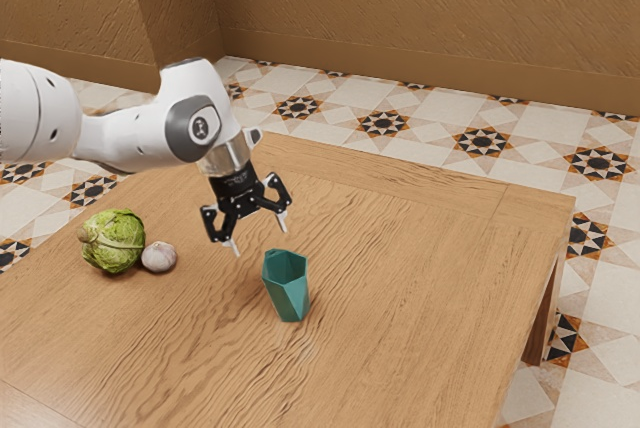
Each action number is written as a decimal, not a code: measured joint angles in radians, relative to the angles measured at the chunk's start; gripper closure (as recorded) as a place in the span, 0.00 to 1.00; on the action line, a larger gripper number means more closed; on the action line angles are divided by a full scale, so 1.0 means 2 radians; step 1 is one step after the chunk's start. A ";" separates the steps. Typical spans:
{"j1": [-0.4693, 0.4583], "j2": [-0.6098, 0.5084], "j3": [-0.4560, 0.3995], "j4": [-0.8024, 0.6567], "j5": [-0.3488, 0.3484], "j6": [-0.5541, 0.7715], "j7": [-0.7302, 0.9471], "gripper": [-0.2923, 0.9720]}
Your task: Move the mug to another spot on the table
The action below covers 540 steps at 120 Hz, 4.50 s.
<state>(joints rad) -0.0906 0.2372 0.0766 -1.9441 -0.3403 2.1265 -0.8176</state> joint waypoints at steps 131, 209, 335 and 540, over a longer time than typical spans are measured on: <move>0.002 0.054 -0.021 -0.008 0.031 0.077 -0.021 0.26; 0.002 0.067 -0.021 -0.002 0.006 0.087 -0.010 0.64; 0.042 0.052 0.071 0.026 -0.114 -0.074 0.019 0.83; 0.011 -0.073 0.035 0.166 0.105 -0.155 0.263 0.23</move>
<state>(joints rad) -0.0676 0.0917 0.1475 -1.6113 -0.1311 1.8173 -0.2917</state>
